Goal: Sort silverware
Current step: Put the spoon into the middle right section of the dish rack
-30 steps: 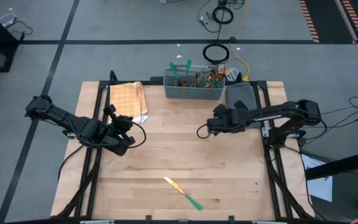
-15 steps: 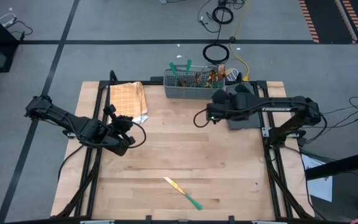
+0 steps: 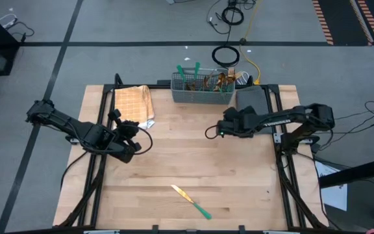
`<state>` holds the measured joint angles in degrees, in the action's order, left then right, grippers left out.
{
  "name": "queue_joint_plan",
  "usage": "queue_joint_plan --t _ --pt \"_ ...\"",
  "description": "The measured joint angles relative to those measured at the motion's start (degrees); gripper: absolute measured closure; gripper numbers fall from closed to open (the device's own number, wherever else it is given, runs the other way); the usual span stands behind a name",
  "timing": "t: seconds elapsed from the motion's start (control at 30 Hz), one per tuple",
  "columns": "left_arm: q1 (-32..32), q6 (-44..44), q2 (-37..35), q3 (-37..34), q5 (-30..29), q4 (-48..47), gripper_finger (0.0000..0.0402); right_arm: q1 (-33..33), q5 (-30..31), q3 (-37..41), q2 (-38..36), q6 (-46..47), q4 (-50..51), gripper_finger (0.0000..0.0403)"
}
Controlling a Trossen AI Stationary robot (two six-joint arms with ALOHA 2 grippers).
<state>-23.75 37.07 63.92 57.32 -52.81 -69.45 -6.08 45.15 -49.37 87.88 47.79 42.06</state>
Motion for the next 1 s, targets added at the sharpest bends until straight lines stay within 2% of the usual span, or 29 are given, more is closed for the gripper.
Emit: queue_joint_plan --t 0.1,0.3,0.5,0.6,0.73,0.77,1.0 --pt "0.0 -0.01 0.0 0.0 0.01 0.0 0.0393 -1.6 -0.51 4.41 0.0 -0.22 -7.11 0.0196" --pt "0.0 0.01 0.0 0.0 0.01 0.02 0.0393 -5.22 -1.22 8.32 0.0 -2.99 -16.59 0.0202" --pt "0.0 0.09 0.0 0.0 0.01 0.09 0.0393 -9.51 -6.62 10.06 0.0 -6.07 -19.63 0.021" --pt "0.0 0.09 0.0 0.0 0.01 0.09 0.0393 -10.53 -7.19 10.32 0.0 -6.28 -20.13 0.0253" --pt "-0.02 0.09 0.0 0.0 0.04 0.09 0.0393 -10.88 -8.48 10.3 0.0 -10.48 -24.47 0.0372" --pt "0.0 0.12 0.0 0.0 0.03 0.09 0.0393 -10.92 -8.6 10.3 0.0 -11.05 -25.39 0.0385" --pt "-0.01 0.14 0.0 0.0 0.05 0.07 0.0393 -8.99 -11.74 10.24 -0.04 -11.39 -26.58 0.0401"
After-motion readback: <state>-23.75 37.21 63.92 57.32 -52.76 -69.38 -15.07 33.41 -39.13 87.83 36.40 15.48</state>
